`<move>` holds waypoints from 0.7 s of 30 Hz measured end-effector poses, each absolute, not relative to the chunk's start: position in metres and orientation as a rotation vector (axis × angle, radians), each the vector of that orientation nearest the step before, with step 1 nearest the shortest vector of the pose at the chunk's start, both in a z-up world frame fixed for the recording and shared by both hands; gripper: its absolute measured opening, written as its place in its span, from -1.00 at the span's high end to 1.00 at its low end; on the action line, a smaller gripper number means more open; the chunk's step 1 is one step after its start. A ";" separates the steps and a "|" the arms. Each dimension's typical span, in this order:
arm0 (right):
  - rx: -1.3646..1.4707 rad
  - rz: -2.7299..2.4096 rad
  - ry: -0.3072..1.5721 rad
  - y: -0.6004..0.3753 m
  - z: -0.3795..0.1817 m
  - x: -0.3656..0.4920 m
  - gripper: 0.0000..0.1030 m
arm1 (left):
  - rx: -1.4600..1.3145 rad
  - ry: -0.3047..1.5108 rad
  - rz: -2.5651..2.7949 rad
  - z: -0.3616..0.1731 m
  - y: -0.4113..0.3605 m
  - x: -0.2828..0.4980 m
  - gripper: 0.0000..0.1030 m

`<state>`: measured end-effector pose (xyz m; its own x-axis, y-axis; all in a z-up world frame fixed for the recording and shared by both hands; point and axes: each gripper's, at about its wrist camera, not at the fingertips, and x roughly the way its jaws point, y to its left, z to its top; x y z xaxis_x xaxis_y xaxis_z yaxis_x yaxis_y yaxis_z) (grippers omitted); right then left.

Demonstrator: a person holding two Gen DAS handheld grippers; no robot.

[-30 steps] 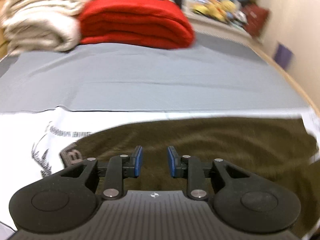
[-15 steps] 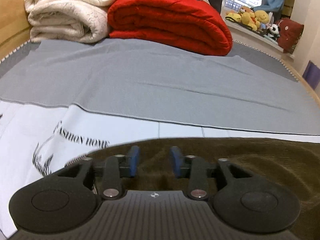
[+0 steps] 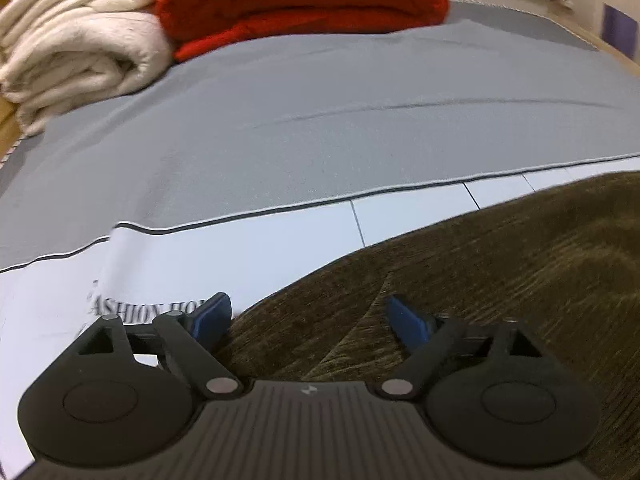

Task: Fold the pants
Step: 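Grasp the grey striped waistband edge with the left gripper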

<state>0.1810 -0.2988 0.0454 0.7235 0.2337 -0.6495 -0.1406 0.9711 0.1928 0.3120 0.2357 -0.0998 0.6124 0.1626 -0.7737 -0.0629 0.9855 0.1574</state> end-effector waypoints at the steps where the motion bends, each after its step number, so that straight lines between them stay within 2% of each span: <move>1: 0.128 0.208 0.738 -0.297 0.045 0.183 0.41 | 0.100 0.907 0.114 -0.101 0.240 0.313 -0.68; 2: 0.120 0.209 0.744 -0.295 0.043 0.184 0.41 | 0.076 0.908 0.089 -0.102 0.244 0.314 -0.58; 3: 0.113 0.210 0.749 -0.293 0.042 0.186 0.41 | 0.051 0.902 0.047 -0.102 0.247 0.315 -0.22; 5: 0.096 0.214 0.754 -0.290 0.041 0.188 0.41 | 0.053 0.890 -0.021 -0.098 0.246 0.314 0.25; 6: 0.086 0.214 0.754 -0.289 0.040 0.189 0.41 | 0.089 0.886 -0.027 -0.095 0.243 0.313 0.60; 7: 0.077 0.212 0.752 -0.288 0.040 0.189 0.41 | 0.125 0.883 -0.010 -0.093 0.240 0.314 0.75; 15: 0.029 0.152 0.761 -0.289 0.034 0.196 0.41 | 0.144 0.854 -0.020 -0.058 0.231 0.288 0.83; 21: 0.074 0.091 0.793 -0.301 0.026 0.192 0.41 | 0.225 0.851 -0.049 -0.017 0.192 0.240 0.88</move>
<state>0.1915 -0.3011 0.0265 0.6979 0.1095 -0.7078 -0.0537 0.9935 0.1007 0.2405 0.1924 -0.0175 0.6594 0.0471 -0.7503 0.1326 0.9751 0.1778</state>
